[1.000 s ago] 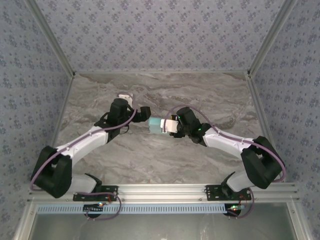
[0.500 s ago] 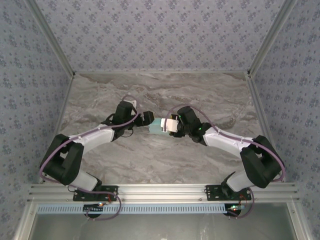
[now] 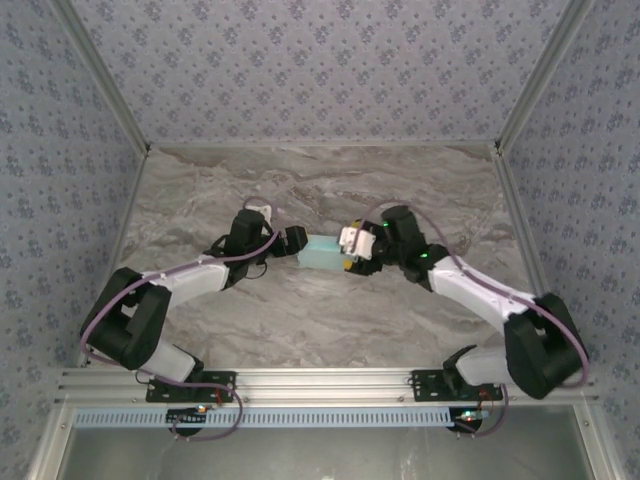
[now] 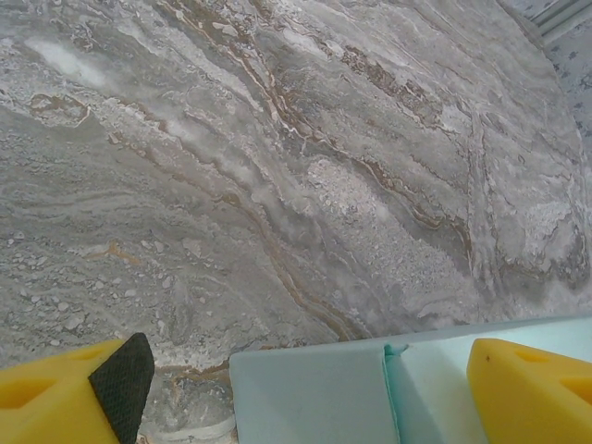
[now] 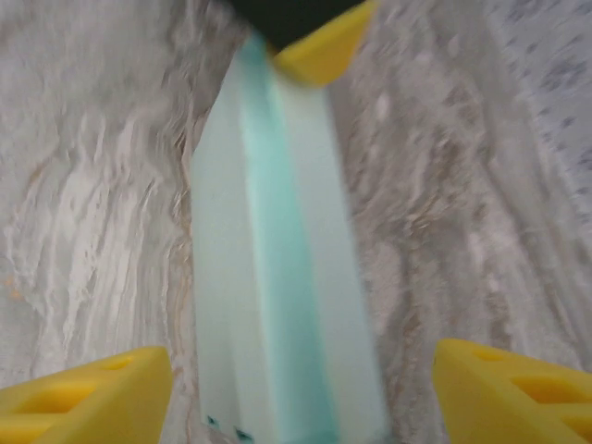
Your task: Fold the paper box
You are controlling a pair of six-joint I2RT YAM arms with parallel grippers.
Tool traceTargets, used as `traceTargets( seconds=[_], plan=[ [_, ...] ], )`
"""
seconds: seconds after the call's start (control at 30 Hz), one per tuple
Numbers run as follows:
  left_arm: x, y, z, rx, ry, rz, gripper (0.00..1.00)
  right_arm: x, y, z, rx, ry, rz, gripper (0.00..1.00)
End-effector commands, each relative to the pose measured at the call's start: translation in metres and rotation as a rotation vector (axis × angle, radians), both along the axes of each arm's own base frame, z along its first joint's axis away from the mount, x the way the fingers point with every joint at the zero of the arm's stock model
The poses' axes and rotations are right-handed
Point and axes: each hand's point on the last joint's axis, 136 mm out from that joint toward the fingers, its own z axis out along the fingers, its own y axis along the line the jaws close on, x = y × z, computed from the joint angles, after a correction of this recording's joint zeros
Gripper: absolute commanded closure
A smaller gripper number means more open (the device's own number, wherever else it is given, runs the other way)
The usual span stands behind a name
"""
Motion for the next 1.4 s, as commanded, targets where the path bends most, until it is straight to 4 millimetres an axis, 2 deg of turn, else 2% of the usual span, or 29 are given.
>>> traceTargets(
  seconds=[0.0, 0.07, 0.1, 0.2, 0.3, 0.4, 0.47, 0.53, 0.6, 0.67, 0.77, 0.93, 1.0, 1.1, 1.2, 1.3, 1.37],
  plan=[
    [-0.018, 0.023, -0.049, 0.147, 0.117, 0.032, 0.11, -0.011, -0.004, 0.042, 0.236, 0.057, 0.039, 0.26],
    [-0.019, 0.026, -0.051, 0.155, 0.112, 0.041, 0.11, 0.006, -0.017, 0.057, 0.328, 0.071, -0.046, 0.37],
    [-0.019, 0.026, -0.051, 0.156, 0.104, 0.039, 0.12, 0.016, -0.025, 0.060, 0.373, 0.116, -0.106, 0.46],
    [-0.019, 0.027, -0.053, 0.159, 0.108, 0.044, 0.12, 0.030, -0.030, 0.050, 0.403, 0.244, -0.156, 0.63],
    [-0.020, 0.026, -0.053, 0.154, 0.113, 0.042, 0.12, 0.032, -0.019, 0.035, 0.375, 0.286, -0.155, 0.70],
    [-0.019, 0.025, -0.053, 0.157, 0.114, 0.042, 0.12, 0.031, -0.009, 0.018, 0.287, 0.312, -0.142, 0.77],
    [-0.019, 0.025, -0.052, 0.158, 0.117, 0.039, 0.12, 0.029, -0.007, -0.005, 0.191, 0.351, -0.153, 0.79],
    [-0.020, 0.026, -0.051, 0.165, 0.110, 0.038, 0.11, 0.029, -0.017, -0.036, 0.100, 0.410, -0.194, 0.85],
    [-0.020, 0.029, -0.054, 0.182, 0.108, 0.042, 0.11, 0.025, -0.024, -0.059, 0.009, 0.444, -0.210, 0.89],
    [-0.022, 0.031, -0.057, 0.197, 0.116, 0.042, 0.11, 0.021, -0.027, -0.067, -0.025, 0.467, -0.214, 0.92],
    [-0.023, 0.035, -0.058, 0.214, 0.115, 0.050, 0.11, 0.018, -0.023, -0.049, 0.008, 0.425, -0.185, 0.92],
    [-0.020, 0.036, -0.059, 0.222, 0.112, 0.058, 0.11, 0.026, -0.012, 0.008, 0.104, 0.283, -0.123, 0.91],
    [-0.018, 0.035, -0.058, 0.220, 0.106, 0.059, 0.10, 0.027, -0.008, 0.013, 0.103, 0.258, -0.084, 0.91],
    [-0.017, 0.035, -0.060, 0.226, 0.107, 0.058, 0.10, 0.027, -0.004, -0.003, 0.063, 0.261, -0.045, 0.91],
    [-0.016, 0.034, -0.058, 0.222, 0.106, 0.058, 0.10, 0.019, -0.003, -0.040, -0.029, 0.283, -0.019, 0.91],
    [-0.016, 0.034, -0.060, 0.235, 0.095, 0.050, 0.10, 0.016, -0.013, -0.079, -0.119, 0.290, -0.033, 0.92],
    [-0.016, 0.033, -0.060, 0.280, 0.070, 0.039, 0.10, 0.026, -0.018, -0.084, -0.096, 0.283, -0.081, 0.92]
  ],
)
